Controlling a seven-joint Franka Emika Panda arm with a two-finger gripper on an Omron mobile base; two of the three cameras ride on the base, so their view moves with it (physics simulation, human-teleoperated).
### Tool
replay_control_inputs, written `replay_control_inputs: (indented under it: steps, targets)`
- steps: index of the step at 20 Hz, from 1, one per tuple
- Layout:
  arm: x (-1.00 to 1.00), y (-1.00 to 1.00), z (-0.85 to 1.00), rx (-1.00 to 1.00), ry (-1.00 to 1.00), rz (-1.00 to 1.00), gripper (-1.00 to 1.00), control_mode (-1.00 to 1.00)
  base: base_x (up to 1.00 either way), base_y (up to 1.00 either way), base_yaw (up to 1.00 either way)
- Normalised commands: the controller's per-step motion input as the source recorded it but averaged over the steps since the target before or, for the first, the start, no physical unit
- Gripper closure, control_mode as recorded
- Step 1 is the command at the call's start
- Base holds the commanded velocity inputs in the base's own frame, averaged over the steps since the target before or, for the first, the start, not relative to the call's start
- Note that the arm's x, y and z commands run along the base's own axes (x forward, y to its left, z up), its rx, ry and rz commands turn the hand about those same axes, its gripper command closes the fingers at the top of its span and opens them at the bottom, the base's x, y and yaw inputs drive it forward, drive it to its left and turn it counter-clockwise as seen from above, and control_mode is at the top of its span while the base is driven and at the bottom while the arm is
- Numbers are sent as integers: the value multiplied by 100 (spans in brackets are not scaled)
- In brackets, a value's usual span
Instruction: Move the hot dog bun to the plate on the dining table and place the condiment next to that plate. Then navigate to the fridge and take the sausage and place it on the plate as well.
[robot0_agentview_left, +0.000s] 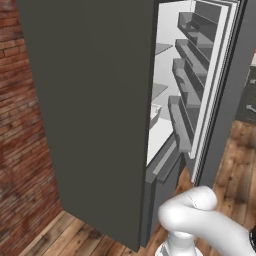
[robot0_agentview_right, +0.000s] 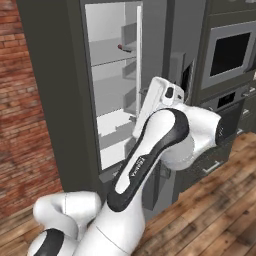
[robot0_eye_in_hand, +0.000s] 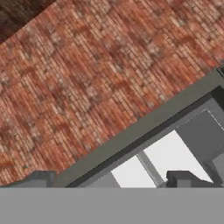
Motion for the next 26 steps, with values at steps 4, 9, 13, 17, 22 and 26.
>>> replay_control_inputs:
  steps: [4, 9, 13, 17, 22, 26]
  targets:
    - [6, 67, -13, -27, 13, -46, -100, -100, 0, 0, 0]
    - [23, 59, -21, -21, 18, -51, -100, -100, 0, 0, 0]
    - [24, 51, -13, -10, 9, -54, -100, -100, 0, 0, 0]
    - [24, 34, -10, 0, 6, -60, -100, -100, 0, 0, 0]
    - [54, 5, -6, 0, 14, -55, -100, -100, 0, 0, 0]
    - [74, -1, -1, 0, 16, -42, -100, -100, 0, 0, 0]
